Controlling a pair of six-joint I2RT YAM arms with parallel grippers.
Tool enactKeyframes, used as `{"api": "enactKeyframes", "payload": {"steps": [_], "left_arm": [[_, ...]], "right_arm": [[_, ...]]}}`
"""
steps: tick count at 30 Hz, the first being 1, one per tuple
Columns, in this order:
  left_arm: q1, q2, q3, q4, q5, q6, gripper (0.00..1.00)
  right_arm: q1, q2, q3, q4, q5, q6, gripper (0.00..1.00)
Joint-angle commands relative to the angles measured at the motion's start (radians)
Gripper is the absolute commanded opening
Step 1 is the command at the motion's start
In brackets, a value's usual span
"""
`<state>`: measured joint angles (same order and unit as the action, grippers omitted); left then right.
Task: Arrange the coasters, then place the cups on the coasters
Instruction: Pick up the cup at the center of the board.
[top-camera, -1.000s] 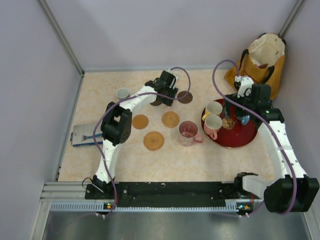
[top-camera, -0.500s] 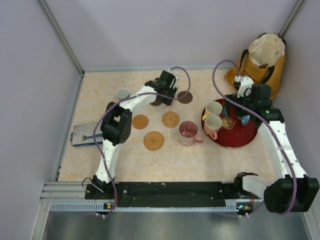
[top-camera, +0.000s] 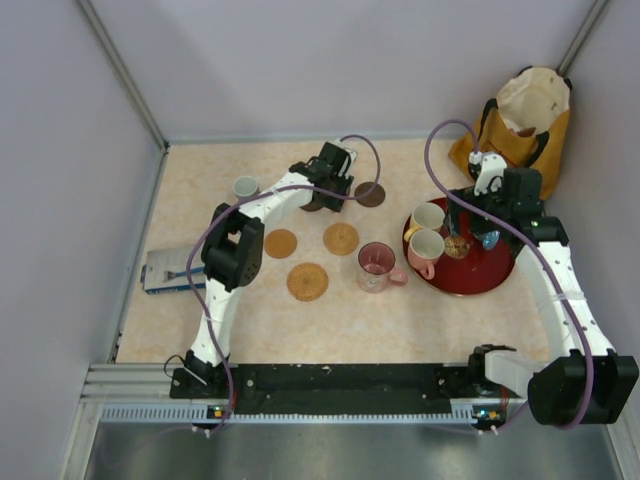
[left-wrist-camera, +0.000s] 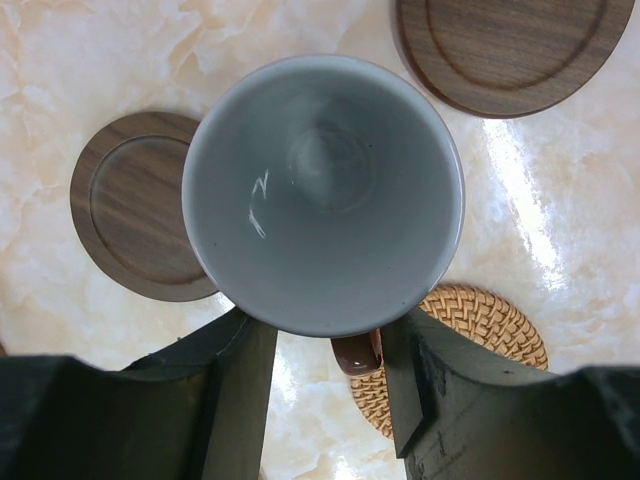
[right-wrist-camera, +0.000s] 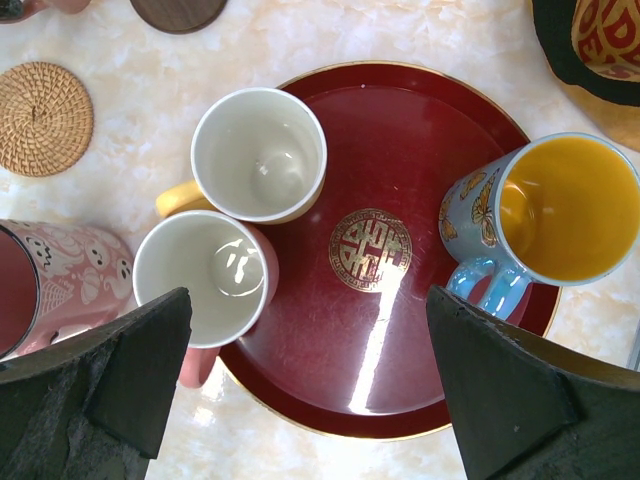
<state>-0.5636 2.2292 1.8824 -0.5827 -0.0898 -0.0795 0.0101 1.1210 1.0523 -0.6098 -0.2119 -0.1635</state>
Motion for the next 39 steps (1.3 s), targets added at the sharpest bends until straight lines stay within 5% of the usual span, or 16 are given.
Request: {"api": "enactKeyframes", "payload": {"steps": [1, 13, 16, 22, 35, 39], "left_arm": [[0.001, 0.003, -0.005, 0.04, 0.021, -0.009, 0.49], [0.001, 0.015, -0.006, 0.041, 0.032, -0.014, 0.46], [0.002, 0.017, -0.006, 0.035, 0.038, -0.011, 0.54], [0.002, 0.018, -0.011, 0.035, 0.033, -0.019, 0.53], [0.004, 0.026, -0.009, 0.04, 0.035, -0.042, 0.24], [0.004, 0.023, -0.009, 0.04, 0.033, -0.036, 0.03]], "right_arm": [[-0.006, -0.026, -0.008, 0.042, -0.018, -0.005, 0.99], [-0.006, -0.018, -0.008, 0.041, -0.02, -0.007, 0.99], [-0.006, -0.015, -0.008, 0.039, -0.02, -0.007, 0.99], [-0.006, -0.015, -0.009, 0.041, -0.02, -0.007, 0.99], [-0.006, -0.01, -0.009, 0.041, -0.02, -0.01, 0.99], [-0.006, -0.01, -0.009, 0.039, -0.02, -0.01, 0.99]]}}
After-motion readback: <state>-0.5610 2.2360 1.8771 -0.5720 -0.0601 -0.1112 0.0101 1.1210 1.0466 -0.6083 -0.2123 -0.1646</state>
